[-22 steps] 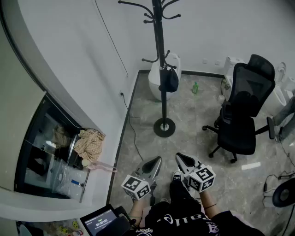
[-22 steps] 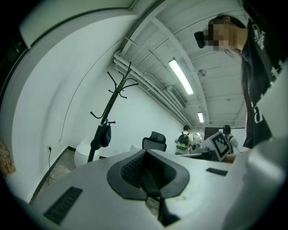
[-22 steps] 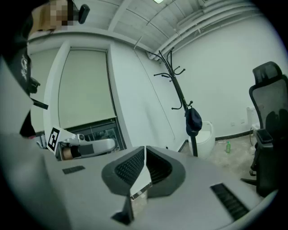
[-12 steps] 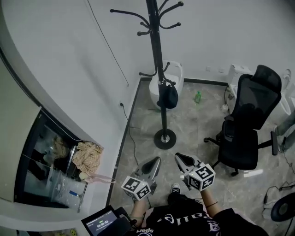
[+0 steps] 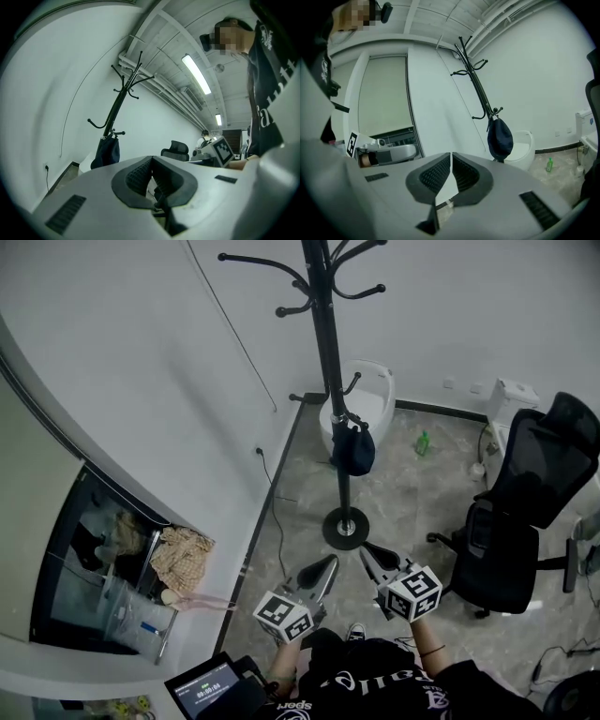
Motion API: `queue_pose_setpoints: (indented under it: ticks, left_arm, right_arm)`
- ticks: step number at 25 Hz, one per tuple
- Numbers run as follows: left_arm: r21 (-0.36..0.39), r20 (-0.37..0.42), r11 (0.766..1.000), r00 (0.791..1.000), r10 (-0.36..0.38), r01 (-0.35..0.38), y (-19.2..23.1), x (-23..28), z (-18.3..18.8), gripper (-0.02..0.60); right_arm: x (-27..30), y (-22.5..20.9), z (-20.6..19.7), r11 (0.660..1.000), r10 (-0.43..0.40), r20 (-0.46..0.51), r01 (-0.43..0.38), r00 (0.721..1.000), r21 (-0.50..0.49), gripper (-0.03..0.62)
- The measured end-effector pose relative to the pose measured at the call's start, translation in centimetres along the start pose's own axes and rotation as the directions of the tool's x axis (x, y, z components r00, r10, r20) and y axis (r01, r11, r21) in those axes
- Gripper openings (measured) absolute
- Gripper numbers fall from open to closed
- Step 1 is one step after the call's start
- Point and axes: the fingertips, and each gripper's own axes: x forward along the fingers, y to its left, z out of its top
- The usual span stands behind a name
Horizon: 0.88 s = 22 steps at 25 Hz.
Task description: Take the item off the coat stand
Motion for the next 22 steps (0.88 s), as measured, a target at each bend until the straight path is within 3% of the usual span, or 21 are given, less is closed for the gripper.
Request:
queue_pose_setpoints:
  ticks: [5,11,22]
  left_arm:
    - [-0.007,-0.016,1.0,0.999,0.03,-0.03,1.8,1.1,-0.5,0.005]
    - [0.004,-0.035,1.0,0.999,0.014,-0.014,4.6,3.6,-1.4,0.005]
    - [0.028,-0.067,0.994,0.992,-0.108,0.11,11.4,10.3,1.8,0.005]
  right_arm:
    - [1.2,-1.6,-0.4,0.999,0.0,-0.008,0.0,1.0,0.038,0.026]
    - [2.4,-4.6,-0.4,0.997,-0.026,-0.012,0.027,1.0,0.071,0.026]
    - [9.3,-10.8,2.8,0.988,-0.151,-0.009,0.151,0.989,0.043,0.026]
